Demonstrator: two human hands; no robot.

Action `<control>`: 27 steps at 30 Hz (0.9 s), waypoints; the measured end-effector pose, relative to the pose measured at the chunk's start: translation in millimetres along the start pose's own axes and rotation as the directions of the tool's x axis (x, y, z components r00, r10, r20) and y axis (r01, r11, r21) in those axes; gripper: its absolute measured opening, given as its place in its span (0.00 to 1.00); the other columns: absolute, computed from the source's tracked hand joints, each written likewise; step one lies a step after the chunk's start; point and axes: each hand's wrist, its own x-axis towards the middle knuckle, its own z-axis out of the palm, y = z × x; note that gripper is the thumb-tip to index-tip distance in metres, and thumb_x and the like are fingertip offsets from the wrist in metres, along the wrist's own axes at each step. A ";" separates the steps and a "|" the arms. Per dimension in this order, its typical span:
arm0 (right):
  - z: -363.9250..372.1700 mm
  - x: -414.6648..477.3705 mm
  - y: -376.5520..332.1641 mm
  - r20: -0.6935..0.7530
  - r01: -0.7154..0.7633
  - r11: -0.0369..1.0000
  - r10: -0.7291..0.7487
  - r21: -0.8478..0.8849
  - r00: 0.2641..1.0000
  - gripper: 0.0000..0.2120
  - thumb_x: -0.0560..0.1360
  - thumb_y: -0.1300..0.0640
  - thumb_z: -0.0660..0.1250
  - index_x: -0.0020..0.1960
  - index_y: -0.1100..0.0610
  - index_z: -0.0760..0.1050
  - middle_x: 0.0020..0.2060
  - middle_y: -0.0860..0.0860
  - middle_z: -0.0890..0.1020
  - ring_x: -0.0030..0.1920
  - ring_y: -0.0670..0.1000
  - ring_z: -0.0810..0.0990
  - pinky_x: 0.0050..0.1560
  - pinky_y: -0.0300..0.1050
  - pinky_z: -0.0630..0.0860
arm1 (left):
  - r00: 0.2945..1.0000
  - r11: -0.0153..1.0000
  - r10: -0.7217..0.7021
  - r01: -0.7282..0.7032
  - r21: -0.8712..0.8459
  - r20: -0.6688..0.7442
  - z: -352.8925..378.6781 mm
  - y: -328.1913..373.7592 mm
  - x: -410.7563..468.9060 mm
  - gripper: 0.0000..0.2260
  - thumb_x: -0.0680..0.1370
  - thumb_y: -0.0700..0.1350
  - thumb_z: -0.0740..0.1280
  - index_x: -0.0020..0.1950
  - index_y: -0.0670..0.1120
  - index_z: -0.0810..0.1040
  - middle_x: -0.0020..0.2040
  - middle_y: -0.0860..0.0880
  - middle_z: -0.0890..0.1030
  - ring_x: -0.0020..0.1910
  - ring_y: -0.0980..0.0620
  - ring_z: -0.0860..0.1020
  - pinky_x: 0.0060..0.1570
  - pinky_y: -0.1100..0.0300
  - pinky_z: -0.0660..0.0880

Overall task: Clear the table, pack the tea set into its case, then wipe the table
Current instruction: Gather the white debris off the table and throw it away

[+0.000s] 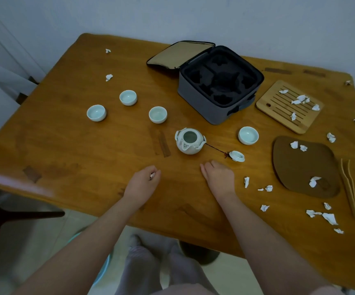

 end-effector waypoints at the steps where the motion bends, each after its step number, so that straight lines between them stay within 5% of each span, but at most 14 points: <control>1: -1.2 2.8 -0.1 0.014 -0.017 1.000 0.016 0.007 1.000 0.15 0.73 0.56 0.71 0.29 0.56 0.74 0.25 0.51 0.73 0.21 0.51 0.71 0.23 0.38 0.57 | 1.000 1.000 -0.005 0.005 -0.009 -0.008 -0.1 -0.5 -1.7 0.15 0.82 0.47 0.59 0.36 0.45 0.66 0.28 0.52 0.66 0.24 0.58 0.62 0.25 0.64 0.59; 6: -15.0 8.7 -0.5 0.114 -0.306 0.910 0.285 0.278 0.952 0.21 0.78 0.57 0.64 0.26 0.57 0.68 0.21 0.51 0.68 0.23 0.50 0.67 0.25 0.40 0.55 | 1.000 0.999 -0.017 0.017 -0.045 -0.001 2.3 0.9 -9.2 0.15 0.82 0.48 0.59 0.36 0.45 0.66 0.29 0.51 0.66 0.26 0.56 0.63 0.28 0.60 0.60; 11: -34.0 3.4 5.0 0.159 -0.476 0.637 0.489 0.606 0.858 0.22 0.78 0.60 0.62 0.25 0.58 0.67 0.20 0.50 0.67 0.24 0.48 0.64 0.27 0.45 0.61 | 0.999 0.993 -0.045 0.046 -0.112 0.007 11.9 12.8 -15.3 0.15 0.82 0.47 0.59 0.36 0.46 0.65 0.30 0.51 0.66 0.29 0.54 0.64 0.28 0.61 0.60; 15: -52.3 -7.2 1.4 0.279 -0.564 0.318 0.625 0.763 0.729 0.23 0.75 0.65 0.61 0.24 0.54 0.59 0.19 0.46 0.60 0.23 0.45 0.57 0.27 0.42 0.54 | 0.999 0.992 -0.036 0.040 -0.121 0.039 21.5 23.8 -24.0 0.15 0.82 0.47 0.58 0.36 0.46 0.63 0.30 0.50 0.65 0.29 0.53 0.63 0.30 0.58 0.60; 21: -74.0 -31.3 -20.6 0.570 -0.611 -0.242 0.703 0.754 0.425 0.20 0.75 0.62 0.61 0.28 0.54 0.58 0.25 0.50 0.60 0.25 0.49 0.58 0.26 0.42 0.58 | 0.998 0.995 0.002 0.004 -0.097 0.067 34.3 30.1 -50.2 0.15 0.82 0.47 0.59 0.35 0.47 0.64 0.30 0.51 0.65 0.28 0.55 0.62 0.27 0.64 0.58; 27: -95.3 -65.3 -50.6 0.642 -0.545 -0.398 0.664 0.738 0.384 0.16 0.75 0.62 0.61 0.31 0.55 0.62 0.26 0.52 0.63 0.25 0.49 0.61 0.23 0.38 0.59 | 0.996 0.988 0.010 0.004 -0.152 0.093 51.6 29.9 -90.6 0.14 0.82 0.47 0.59 0.36 0.46 0.66 0.30 0.51 0.66 0.28 0.56 0.63 0.26 0.65 0.59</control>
